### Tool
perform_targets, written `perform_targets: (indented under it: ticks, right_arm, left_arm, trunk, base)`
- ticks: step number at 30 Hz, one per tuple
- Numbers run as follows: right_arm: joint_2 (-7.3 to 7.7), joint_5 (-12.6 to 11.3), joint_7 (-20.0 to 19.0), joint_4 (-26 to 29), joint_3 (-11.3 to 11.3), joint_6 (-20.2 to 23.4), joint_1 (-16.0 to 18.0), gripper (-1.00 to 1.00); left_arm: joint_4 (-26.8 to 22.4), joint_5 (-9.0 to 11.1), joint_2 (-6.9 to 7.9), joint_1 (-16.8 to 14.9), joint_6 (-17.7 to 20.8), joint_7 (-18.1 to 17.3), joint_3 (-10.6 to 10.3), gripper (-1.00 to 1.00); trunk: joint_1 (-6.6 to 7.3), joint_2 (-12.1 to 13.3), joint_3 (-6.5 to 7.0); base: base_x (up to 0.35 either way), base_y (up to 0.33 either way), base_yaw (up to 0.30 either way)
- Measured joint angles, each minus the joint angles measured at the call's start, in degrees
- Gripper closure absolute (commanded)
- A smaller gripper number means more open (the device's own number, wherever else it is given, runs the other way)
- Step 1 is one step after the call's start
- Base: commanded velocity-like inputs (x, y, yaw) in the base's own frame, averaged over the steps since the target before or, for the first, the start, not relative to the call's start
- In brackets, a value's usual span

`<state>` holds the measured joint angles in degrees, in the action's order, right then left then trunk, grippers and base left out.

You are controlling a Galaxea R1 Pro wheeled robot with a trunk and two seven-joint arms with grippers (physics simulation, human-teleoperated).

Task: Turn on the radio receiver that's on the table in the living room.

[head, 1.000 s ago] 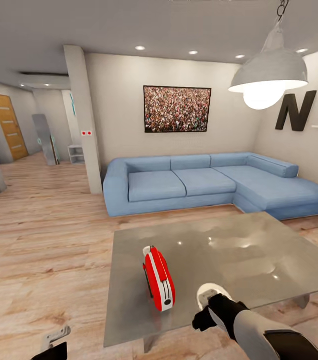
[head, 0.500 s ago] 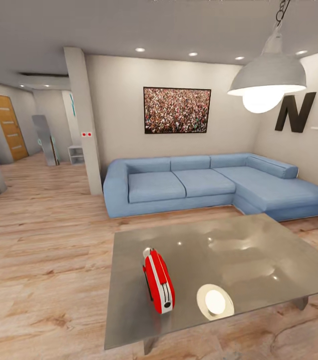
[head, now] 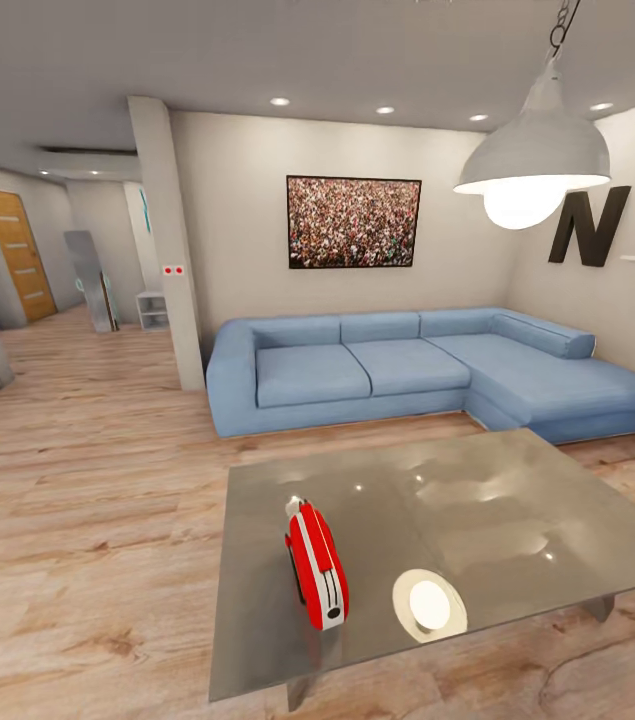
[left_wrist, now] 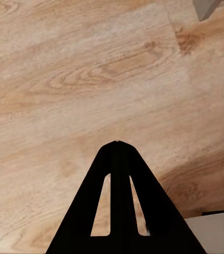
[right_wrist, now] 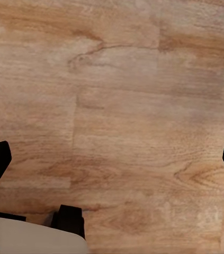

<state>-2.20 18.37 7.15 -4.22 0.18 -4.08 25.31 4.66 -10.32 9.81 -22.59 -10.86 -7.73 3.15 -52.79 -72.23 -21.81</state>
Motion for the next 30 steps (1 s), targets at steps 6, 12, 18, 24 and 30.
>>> perform_targets:
  ticks: [6, 12, 18, 24, 30]
  right_arm:
    - [0.0, 0.0, 0.0, 0.0, 0.0, 0.0, 0.0, -1.0]
    - [0.0, 0.0, 0.0, 0.0, 0.0, 0.0, 0.0, -1.0]
    - [0.0, 0.0, 0.0, 0.0, 0.0, 0.0, 0.0, -1.0]
    - [0.0, 0.0, 0.0, 0.0, 0.0, 0.0, 0.0, -1.0]
    - [0.0, 0.0, 0.0, 0.0, 0.0, 0.0, 0.0, -1.0]
  left_arm:
    - [0.0, 0.0, -4.89, 0.0, 0.0, -0.1, 0.0, 1.0]
    - [0.0, 0.1, -13.3, 0.0, 0.0, -0.1, 0.0, 1.0]
    - [-0.1, 0.1, -15.21, 0.0, 0.0, 0.0, 0.1, 1.0]
    - [0.0, 0.0, -15.3, 0.0, 0.0, 0.0, 0.0, 1.0]
    - [0.0, 0.0, -15.23, 0.0, 0.0, 0.0, 0.0, 1.0]
  trunk:
    - [0.0, 0.0, 0.0]
    - [0.0, 0.0, 0.0]
    - [0.0, 0.0, 0.0]
    - [0.0, 0.0, 0.0]
    - [0.0, 0.0, 0.0]
  base:
    - [0.0, 0.0, 0.0]
    - [0.0, 0.0, 0.0]
    - [0.0, 0.0, 0.0]
    - [0.0, 0.0, 0.0]
    - [0.0, 0.0, 0.0]
